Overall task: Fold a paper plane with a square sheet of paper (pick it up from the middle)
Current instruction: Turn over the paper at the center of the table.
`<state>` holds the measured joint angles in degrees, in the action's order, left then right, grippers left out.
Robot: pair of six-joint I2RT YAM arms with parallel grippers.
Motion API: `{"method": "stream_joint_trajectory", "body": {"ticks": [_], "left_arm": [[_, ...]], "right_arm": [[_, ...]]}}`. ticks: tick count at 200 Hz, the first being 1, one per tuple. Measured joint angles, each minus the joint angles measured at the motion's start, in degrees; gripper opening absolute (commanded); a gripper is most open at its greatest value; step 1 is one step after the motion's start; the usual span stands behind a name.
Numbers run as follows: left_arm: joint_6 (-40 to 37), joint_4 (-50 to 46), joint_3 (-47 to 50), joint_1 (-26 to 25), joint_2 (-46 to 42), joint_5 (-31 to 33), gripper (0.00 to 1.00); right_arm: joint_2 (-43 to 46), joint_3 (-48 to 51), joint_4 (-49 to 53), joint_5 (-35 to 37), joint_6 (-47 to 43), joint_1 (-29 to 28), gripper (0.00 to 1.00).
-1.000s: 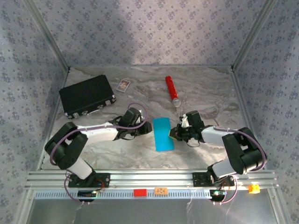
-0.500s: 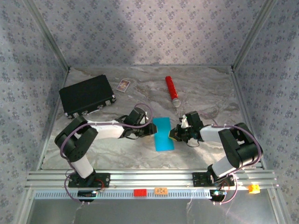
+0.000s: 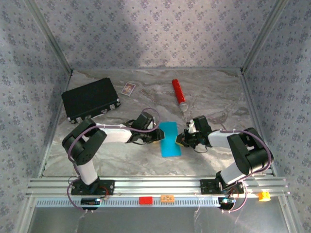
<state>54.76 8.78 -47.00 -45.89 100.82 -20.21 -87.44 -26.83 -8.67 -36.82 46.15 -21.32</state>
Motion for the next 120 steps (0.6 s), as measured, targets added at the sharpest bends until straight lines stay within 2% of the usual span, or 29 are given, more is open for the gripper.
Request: {"method": "stream_joint_trajectory", "body": {"ticks": [120], "left_arm": [[0.87, 1.36, -0.50, -0.04, 0.61, -1.51, 0.36]], "right_arm": [[0.00, 0.00, 0.02, 0.00, 0.02, 0.04, 0.07]]}}
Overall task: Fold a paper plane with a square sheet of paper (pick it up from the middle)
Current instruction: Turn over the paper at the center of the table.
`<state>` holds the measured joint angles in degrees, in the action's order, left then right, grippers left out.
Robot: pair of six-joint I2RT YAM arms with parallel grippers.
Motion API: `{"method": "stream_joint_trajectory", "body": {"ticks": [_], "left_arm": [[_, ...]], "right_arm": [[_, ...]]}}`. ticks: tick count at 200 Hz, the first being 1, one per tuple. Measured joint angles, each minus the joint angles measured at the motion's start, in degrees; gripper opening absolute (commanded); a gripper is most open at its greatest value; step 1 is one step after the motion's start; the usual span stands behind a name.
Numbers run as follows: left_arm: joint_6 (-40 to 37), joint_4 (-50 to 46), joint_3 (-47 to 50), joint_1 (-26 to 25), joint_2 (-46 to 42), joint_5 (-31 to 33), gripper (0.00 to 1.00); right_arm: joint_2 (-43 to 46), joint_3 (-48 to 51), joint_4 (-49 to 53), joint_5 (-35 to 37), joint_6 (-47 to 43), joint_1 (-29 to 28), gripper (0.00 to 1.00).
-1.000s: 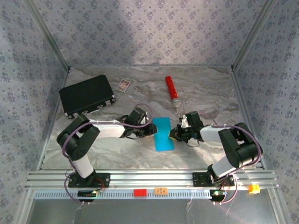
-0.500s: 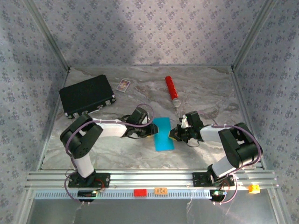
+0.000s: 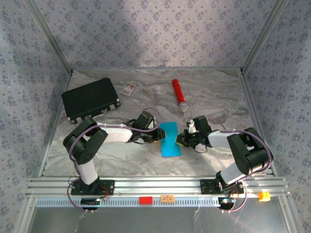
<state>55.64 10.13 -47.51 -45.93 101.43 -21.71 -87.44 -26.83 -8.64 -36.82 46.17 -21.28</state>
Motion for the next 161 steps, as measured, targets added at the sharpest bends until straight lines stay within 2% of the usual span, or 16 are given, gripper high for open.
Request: {"method": "stream_joint_trajectory", "body": {"ticks": [112, 161], "left_arm": [[3.58, 3.82, 2.21, -0.20, -0.63, 1.01, 0.43], [6.64, 0.85, 3.87, -0.22, -4.00, 3.34, 0.44]], "right_arm": [[0.00, 0.00, -0.02, 0.00, 0.79, 0.04, 0.07], [0.00, 0.00, -0.04, 0.04, 1.03, 0.04, 0.07]]}}
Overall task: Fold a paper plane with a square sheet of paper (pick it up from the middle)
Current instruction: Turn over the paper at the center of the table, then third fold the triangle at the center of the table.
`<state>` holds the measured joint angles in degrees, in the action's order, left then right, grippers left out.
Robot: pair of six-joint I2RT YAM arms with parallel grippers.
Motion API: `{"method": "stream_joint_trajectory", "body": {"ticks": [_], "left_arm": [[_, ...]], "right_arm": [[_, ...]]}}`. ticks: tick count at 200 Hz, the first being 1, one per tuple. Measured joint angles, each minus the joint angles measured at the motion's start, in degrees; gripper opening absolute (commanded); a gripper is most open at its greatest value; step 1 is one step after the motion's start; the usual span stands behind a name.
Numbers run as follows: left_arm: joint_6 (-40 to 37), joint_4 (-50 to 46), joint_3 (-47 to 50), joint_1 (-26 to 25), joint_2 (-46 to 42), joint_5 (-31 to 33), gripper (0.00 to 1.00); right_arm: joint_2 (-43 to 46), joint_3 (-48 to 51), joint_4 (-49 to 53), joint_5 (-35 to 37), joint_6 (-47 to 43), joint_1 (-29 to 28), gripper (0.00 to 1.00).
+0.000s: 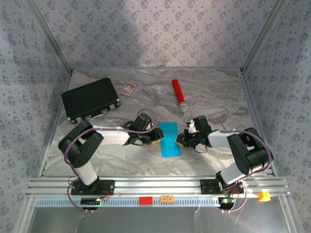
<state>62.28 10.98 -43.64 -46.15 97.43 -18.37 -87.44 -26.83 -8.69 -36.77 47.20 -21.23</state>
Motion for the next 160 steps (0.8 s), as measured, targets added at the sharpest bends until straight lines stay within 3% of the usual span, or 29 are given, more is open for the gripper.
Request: {"method": "stream_joint_trajectory", "body": {"ticks": [160], "left_arm": [[2.29, -1.95, -2.82, -0.46, 3.26, -3.74, 0.38]], "right_arm": [[0.00, 0.07, -0.17, 0.04, 0.24, 0.00, 0.07]]}}
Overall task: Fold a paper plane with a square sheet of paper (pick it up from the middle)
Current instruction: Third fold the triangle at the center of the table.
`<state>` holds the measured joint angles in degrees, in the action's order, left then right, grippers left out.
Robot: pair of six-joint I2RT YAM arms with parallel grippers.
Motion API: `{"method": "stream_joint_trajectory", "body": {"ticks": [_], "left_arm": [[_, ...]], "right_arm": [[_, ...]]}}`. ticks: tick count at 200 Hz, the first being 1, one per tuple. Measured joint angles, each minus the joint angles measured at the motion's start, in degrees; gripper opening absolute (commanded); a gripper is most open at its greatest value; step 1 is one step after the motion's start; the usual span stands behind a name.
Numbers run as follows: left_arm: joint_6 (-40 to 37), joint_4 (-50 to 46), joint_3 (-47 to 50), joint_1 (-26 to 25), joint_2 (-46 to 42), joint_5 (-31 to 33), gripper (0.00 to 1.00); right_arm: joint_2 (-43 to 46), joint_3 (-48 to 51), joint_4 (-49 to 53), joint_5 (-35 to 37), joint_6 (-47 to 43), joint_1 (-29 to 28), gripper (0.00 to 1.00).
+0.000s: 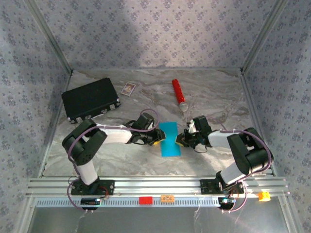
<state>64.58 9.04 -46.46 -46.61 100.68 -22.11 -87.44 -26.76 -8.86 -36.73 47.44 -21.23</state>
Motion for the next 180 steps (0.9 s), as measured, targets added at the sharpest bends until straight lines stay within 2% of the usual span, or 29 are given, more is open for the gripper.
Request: {"method": "stream_joint_trajectory", "body": {"ticks": [46, 136, 180], "left_arm": [[0.09, 0.35, -0.22, 0.09, 0.26, -0.46, 0.39], [1.70, 8.92, 2.27, 0.00, 0.37, -0.85, 0.43], [1.73, 10.82, 2.75, 0.13, 0.37, -0.85, 0.38]], "right_arm": [[0.00, 0.00, 0.00, 0.00, 0.00, 0.02, 0.07], [0.00, 0.00, 0.00, -0.13, 0.00, 0.17, 0.07], [0.02, 0.04, -0.02, -0.13, 0.02, 0.17, 0.08]]}}
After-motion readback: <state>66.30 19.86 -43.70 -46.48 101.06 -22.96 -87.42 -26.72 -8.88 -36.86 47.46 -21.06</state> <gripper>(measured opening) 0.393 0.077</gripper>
